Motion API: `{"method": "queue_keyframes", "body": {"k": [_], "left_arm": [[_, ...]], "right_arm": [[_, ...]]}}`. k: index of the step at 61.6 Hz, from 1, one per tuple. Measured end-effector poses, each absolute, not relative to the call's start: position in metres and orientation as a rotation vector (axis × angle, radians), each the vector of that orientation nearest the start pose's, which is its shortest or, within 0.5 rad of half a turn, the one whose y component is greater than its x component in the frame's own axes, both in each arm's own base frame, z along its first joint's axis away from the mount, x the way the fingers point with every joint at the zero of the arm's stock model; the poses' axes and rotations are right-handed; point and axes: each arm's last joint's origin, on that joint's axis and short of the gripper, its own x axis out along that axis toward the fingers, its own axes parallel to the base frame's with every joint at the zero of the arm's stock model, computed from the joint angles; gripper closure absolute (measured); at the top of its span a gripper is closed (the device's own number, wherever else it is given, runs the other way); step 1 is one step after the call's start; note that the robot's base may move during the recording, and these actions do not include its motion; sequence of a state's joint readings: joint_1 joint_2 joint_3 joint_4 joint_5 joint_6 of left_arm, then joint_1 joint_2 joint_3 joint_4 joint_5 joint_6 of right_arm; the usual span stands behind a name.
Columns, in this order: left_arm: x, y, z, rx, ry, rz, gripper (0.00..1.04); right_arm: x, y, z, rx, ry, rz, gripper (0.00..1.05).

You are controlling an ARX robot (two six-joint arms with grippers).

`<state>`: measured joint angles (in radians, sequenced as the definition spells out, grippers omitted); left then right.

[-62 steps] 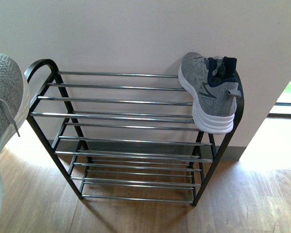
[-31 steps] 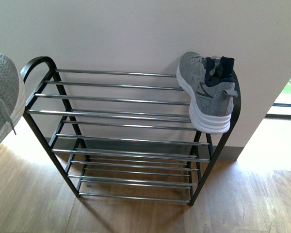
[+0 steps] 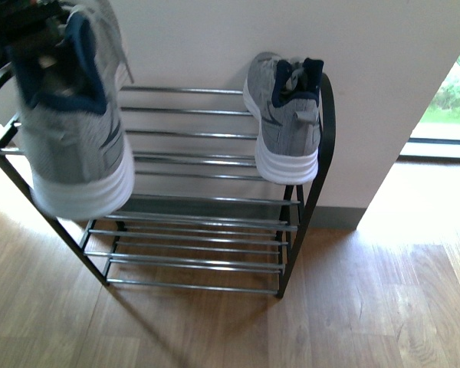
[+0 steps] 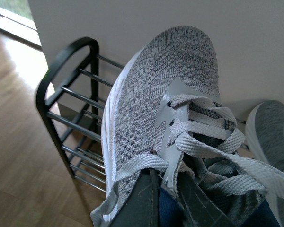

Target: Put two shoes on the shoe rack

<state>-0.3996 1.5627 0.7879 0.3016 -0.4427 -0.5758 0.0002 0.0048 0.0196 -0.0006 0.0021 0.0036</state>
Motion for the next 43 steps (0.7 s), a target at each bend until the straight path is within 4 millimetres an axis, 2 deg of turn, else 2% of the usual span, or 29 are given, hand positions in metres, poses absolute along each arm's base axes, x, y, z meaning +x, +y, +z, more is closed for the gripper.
{"method": "queue_keyframes", "body": {"k": [6,10,19,34,43], "left_arm": [[0.333,-0.125,0.189,-0.400,0.456,0.165,1.03],[0.364,-0.141,0.177,-0.411,0.508,0.149,1.03],[0.404,-0.167,0.157,-0.407,0.580,0.108,1.03],[0.448,-0.194,0.131,-0.387,0.649,0.055,1.03],[0.458,-0.203,0.124,-0.380,0.681,0.053,1.03]], "right_arm": [[0.097,0.000,0.170,0.004,-0.014,-0.002,0.09],[0.097,0.000,0.170,0.004,-0.014,-0.002,0.09],[0.097,0.000,0.170,0.004,-0.014,-0.002,0.09],[0.097,0.000,0.170,0.004,-0.014,-0.002,0.09],[0.097,0.000,0.170,0.004,-0.014,-0.002,0.09]]}}
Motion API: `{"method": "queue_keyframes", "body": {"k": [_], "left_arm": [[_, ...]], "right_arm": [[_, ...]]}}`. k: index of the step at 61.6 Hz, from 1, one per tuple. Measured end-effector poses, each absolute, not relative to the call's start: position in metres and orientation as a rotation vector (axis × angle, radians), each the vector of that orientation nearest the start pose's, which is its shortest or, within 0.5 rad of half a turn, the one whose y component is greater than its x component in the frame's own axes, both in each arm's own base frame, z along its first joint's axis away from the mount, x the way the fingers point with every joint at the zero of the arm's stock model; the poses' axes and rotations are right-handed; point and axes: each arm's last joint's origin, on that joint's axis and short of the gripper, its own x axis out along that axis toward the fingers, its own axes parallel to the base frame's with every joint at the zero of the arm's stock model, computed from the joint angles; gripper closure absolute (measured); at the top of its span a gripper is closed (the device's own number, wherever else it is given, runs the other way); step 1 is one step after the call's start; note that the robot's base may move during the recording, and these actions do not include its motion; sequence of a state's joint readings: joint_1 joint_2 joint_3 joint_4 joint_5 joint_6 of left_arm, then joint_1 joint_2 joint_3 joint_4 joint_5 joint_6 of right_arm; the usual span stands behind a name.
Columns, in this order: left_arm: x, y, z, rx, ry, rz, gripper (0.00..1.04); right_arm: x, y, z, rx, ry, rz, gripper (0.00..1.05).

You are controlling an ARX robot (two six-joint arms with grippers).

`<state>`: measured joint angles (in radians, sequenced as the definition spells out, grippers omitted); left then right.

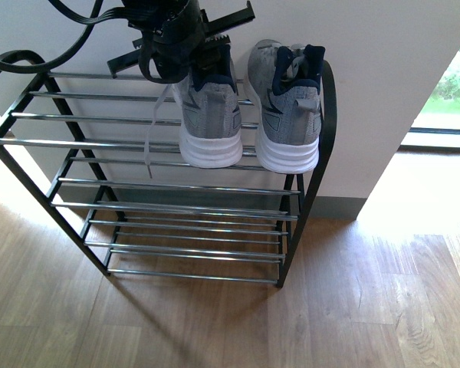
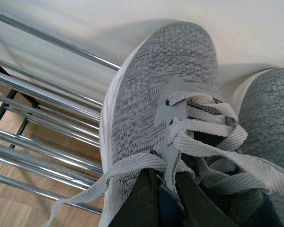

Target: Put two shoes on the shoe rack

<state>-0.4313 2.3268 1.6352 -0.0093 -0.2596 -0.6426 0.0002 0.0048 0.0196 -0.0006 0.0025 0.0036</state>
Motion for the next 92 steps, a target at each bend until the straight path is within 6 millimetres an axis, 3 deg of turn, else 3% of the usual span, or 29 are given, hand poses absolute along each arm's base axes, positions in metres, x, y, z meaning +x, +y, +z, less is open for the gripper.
{"method": "queue_keyframes", "body": {"k": [2,11,20,30,35,41,46,50,58,66,73,92], "left_arm": [[0.458,-0.205,0.125,-0.378,0.692,0.051,1.02],[0.455,-0.212,0.128,-0.411,0.709,-0.001,0.75],[0.438,-0.209,0.138,-0.424,0.719,-0.005,0.52],[0.404,-0.197,0.177,-0.416,0.655,-0.027,0.25],[0.378,-0.186,0.205,-0.370,0.539,-0.023,0.14],[0.349,-0.162,0.228,-0.268,0.187,-0.015,0.30],[0.327,-0.137,0.234,-0.176,0.024,-0.023,0.42],[0.313,-0.119,0.229,-0.131,-0.027,-0.017,0.51],[0.270,-0.077,0.198,-0.031,0.011,-0.004,0.82],[0.242,-0.056,0.191,-0.019,0.008,-0.014,1.03],[0.220,-0.039,0.185,-0.013,0.006,-0.002,1.04],[0.182,-0.019,0.175,-0.010,0.010,-0.002,1.04]], "right_arm": [[0.097,0.000,0.170,0.004,-0.014,-0.002,0.09],[0.097,0.000,0.170,0.004,-0.014,-0.002,0.09],[0.097,0.000,0.170,0.004,-0.014,-0.002,0.09],[0.097,0.000,0.170,0.004,-0.014,-0.002,0.09],[0.097,0.000,0.170,0.004,-0.014,-0.002,0.09],[0.097,0.000,0.170,0.004,-0.014,-0.002,0.09],[0.097,0.000,0.170,0.004,-0.014,-0.002,0.09],[0.097,0.000,0.170,0.004,-0.014,-0.002,0.09],[0.097,0.000,0.170,0.004,-0.014,-0.002,0.09],[0.097,0.000,0.170,0.004,-0.014,-0.002,0.09],[0.097,0.000,0.170,0.004,-0.014,-0.002,0.09],[0.097,0.000,0.170,0.004,-0.014,-0.002,0.09]]}}
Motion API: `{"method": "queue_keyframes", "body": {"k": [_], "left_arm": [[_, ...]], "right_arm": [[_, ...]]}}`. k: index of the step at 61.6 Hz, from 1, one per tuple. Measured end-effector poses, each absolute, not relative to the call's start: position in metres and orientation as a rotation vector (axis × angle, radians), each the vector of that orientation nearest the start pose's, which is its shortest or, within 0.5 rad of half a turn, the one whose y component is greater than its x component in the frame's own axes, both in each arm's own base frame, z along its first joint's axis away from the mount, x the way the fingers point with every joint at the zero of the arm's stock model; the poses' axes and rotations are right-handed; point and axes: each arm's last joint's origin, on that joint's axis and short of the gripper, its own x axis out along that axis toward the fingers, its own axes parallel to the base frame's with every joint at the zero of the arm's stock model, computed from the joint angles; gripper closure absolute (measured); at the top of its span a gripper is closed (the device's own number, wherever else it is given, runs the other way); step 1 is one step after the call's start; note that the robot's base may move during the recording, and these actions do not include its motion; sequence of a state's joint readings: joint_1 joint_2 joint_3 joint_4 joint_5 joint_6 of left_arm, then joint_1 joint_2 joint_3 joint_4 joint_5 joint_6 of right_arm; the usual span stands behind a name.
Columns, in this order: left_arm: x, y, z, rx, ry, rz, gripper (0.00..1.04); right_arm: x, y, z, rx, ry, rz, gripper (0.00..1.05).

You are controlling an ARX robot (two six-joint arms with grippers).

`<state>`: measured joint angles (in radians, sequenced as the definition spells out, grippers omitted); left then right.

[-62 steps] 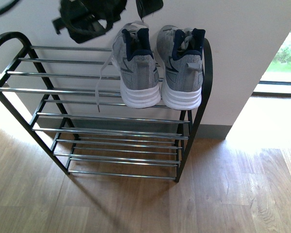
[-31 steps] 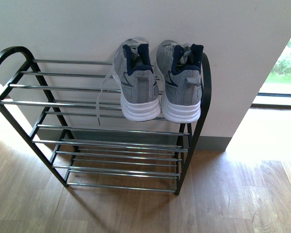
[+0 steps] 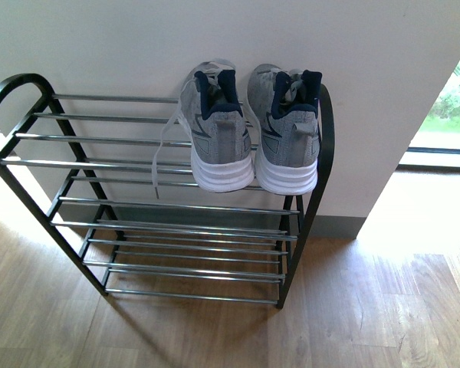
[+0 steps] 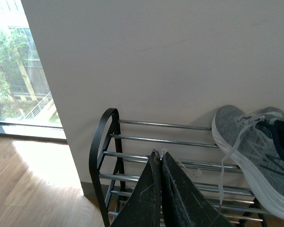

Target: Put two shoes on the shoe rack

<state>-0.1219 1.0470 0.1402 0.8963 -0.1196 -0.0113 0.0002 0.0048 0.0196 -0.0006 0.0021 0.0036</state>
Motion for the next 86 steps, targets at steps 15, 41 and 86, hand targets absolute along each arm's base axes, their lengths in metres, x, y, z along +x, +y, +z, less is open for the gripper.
{"method": "queue_keyframes", "body": {"k": [15,41,86], "left_arm": [[0.161,-0.008,0.162,-0.010,0.020,-0.026,1.04],[0.136,-0.001,0.167,-0.010,0.000,-0.004,1.04],[0.114,0.000,0.171,-0.011,-0.014,-0.004,1.04]], "right_arm": [[0.097,0.000,0.170,0.004,-0.014,-0.002,0.09],[0.097,0.000,0.170,0.004,-0.014,-0.002,0.09],[0.097,0.000,0.170,0.004,-0.014,-0.002,0.09]]}}
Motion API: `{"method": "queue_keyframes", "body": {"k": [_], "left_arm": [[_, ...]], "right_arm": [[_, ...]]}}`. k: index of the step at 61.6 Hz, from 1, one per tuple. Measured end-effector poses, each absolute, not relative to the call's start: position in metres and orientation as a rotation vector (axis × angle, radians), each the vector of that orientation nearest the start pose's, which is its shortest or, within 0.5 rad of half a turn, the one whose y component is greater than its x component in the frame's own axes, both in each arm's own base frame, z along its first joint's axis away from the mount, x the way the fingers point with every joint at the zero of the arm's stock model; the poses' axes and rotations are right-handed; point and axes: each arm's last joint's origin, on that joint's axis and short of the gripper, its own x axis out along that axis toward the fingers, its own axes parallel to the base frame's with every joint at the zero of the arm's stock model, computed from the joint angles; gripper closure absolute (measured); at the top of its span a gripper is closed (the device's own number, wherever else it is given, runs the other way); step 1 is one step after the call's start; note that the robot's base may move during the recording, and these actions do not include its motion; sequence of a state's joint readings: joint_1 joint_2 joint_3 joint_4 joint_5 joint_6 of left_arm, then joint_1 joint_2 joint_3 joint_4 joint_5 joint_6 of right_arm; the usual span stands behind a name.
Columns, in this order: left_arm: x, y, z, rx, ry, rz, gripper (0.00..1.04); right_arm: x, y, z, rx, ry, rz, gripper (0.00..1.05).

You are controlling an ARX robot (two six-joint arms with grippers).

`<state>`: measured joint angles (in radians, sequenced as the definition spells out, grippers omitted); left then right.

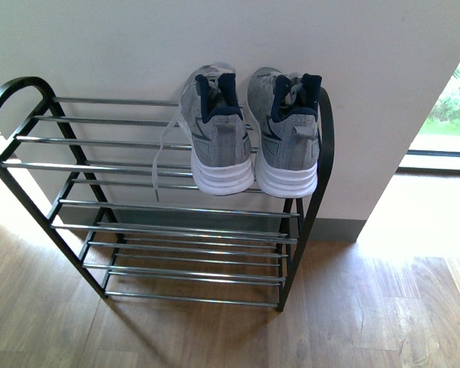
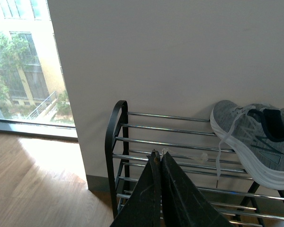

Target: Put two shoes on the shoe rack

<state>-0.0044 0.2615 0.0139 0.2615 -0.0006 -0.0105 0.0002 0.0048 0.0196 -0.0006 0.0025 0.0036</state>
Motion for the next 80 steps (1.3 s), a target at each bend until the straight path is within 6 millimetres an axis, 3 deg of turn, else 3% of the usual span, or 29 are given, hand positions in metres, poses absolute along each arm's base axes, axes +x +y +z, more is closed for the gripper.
{"method": "queue_keyframes", "body": {"k": [45,74,80], "left_arm": [[0.098,0.000,0.167,-0.011,0.002,-0.003,1.03],[0.098,0.000,0.167,-0.010,0.002,-0.003,0.19],[0.098,0.000,0.167,-0.008,0.002,-0.003,0.08]], "right_arm": [[0.097,0.000,0.170,0.004,-0.015,-0.002,0.09],[0.097,0.000,0.170,0.004,-0.014,-0.001,0.09],[0.097,0.000,0.170,0.004,-0.015,-0.002,0.09]]}}
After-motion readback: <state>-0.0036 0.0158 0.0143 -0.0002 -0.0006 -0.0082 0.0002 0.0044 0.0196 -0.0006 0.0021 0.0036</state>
